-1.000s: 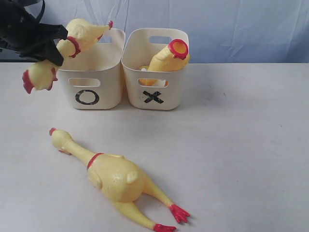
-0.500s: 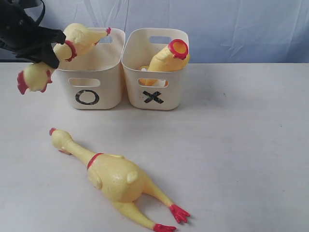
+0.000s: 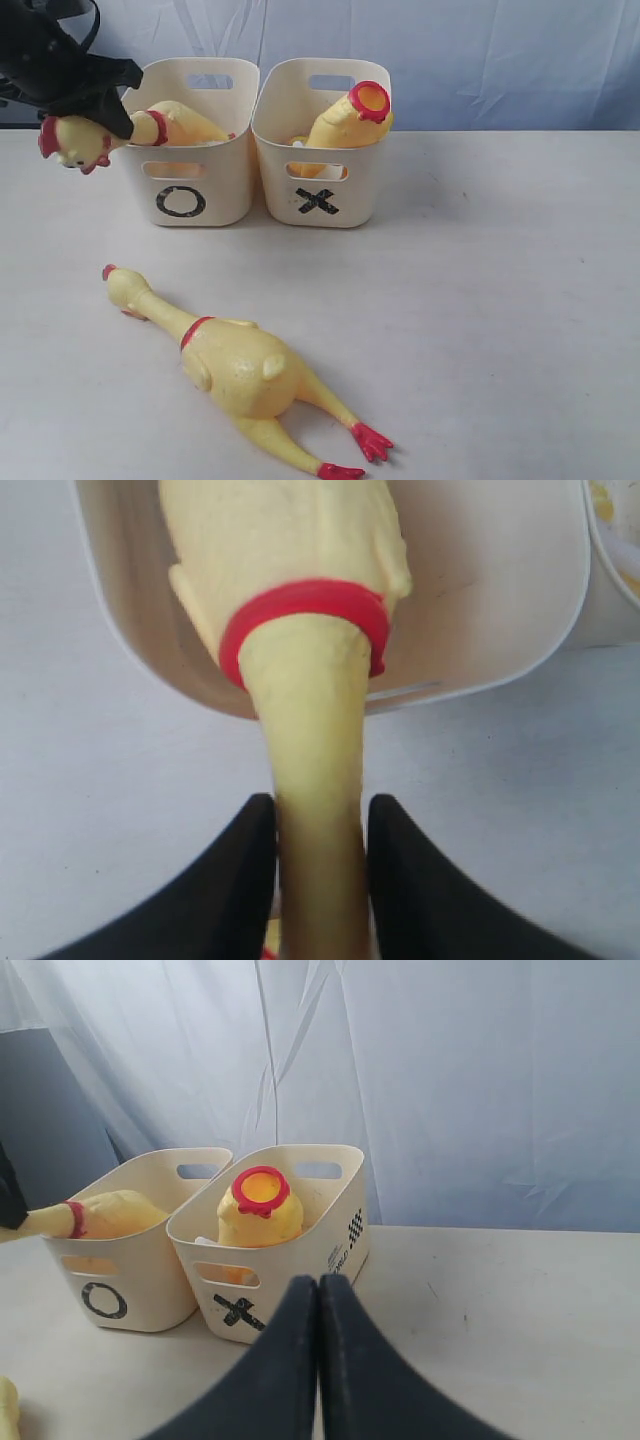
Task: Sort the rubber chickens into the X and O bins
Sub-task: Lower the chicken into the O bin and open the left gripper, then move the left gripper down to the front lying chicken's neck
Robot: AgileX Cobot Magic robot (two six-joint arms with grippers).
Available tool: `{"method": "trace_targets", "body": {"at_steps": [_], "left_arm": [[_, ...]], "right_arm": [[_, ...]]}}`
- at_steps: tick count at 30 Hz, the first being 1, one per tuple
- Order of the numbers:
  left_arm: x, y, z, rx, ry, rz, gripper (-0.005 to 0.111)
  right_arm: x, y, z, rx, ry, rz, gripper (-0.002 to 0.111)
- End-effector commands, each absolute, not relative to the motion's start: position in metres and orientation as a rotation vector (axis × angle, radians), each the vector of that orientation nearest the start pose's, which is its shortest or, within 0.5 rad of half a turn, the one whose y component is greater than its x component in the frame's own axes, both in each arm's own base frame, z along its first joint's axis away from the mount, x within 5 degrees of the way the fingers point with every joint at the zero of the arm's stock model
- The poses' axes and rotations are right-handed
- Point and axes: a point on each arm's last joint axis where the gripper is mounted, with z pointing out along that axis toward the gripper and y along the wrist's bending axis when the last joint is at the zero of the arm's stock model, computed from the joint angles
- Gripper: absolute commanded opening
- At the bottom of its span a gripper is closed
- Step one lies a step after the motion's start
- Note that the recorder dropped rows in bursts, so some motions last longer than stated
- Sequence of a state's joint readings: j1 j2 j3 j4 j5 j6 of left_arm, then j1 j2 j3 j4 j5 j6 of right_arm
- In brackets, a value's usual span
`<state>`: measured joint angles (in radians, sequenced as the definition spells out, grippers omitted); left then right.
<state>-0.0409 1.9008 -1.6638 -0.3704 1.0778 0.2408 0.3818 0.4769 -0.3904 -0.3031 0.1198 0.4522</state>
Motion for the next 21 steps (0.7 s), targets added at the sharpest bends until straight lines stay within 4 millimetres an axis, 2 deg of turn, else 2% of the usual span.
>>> {"method": "trace_targets", "body": {"at_steps": [1,8,15,18,21], "left_arm": [[0.412,-0.046,0.286,0.172,2.684,-0.465,0.033],[0.417,-0.047,0.297,0.160,2.628,-0.468,0.034],[0.422,-0.047,0.318,0.171,2.560,-0.464,0.052],[0.419,-0.047,0.325,0.281,2.536,-0.436,0.054],[0.413,-0.049,0.335,0.389,2.496,-0.410,0.048]], "right_arm": [[0.101,0.037,0.298,-0.167,1.684,0.372,-0.001],[0.101,0.037,0.298,-0.167,1.684,0.372,-0.001],[0.101,0.037,0.298,-0.167,1.684,0.372,-0.001],[0.101,0.037,0.298,-0.167,1.684,0.372,-0.001],[0.101,0.037,0.298,-0.167,1.684,0.372,-0.001]]}}
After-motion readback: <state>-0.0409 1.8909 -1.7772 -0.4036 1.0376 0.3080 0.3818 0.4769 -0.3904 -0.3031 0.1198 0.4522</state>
